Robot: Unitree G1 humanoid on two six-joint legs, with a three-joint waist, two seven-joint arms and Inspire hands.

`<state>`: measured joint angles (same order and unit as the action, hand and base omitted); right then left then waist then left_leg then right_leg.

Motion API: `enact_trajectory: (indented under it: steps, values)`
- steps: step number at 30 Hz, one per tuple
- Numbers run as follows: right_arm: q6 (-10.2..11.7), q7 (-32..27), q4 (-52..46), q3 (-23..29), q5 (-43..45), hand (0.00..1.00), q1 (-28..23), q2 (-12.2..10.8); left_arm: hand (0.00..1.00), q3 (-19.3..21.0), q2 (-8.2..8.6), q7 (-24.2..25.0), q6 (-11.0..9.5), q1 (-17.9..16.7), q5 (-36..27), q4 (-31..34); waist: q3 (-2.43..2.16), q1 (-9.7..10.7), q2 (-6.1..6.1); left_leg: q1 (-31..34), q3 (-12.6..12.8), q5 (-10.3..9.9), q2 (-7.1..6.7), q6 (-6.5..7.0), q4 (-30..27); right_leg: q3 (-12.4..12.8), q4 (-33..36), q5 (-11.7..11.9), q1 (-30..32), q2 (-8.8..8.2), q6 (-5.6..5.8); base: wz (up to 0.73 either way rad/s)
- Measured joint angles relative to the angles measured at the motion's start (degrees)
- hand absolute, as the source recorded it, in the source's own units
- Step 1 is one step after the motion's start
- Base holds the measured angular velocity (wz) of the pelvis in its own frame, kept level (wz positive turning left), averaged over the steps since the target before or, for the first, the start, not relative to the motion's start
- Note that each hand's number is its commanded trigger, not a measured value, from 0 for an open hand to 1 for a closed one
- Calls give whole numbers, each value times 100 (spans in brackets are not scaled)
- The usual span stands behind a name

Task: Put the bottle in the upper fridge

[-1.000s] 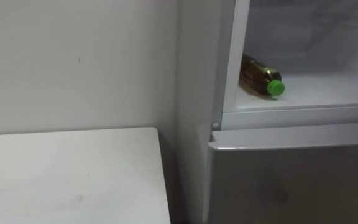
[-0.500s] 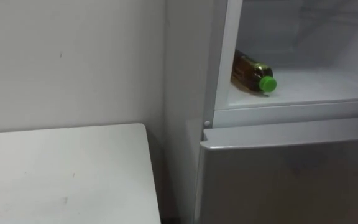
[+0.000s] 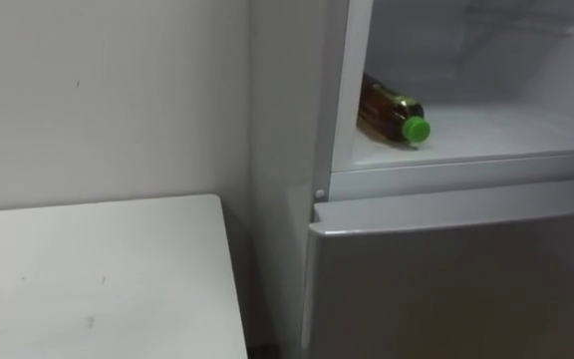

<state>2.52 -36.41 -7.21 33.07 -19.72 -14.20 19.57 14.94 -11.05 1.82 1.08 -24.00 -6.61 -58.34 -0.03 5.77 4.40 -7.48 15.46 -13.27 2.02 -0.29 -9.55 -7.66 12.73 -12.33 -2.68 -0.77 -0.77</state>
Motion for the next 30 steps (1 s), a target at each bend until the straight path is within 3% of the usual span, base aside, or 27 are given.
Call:
enact_trajectory:
  steps: [5,14,30]
  values:
    - [-28,-104,-118,-31,39,0,-27,0,0,15,5,15,-11,47,0,-174,3,-4,-8,-1,1,0,-5,0,-2,-4,6,-6,-1,-6,6,0]
    - [-383,-157,-442,-93,659,0,-43,0,0,77,61,139,-27,251,10,-347,17,0,-57,-2,22,1,-13,-1,-5,33,139,-62,91,-9,-5,-4]
    - [-463,-138,-699,-370,768,0,-47,0,0,76,115,167,-191,341,108,-495,21,-28,-60,80,23,1,-34,-1,-5,145,301,-84,304,-17,-3,-4]
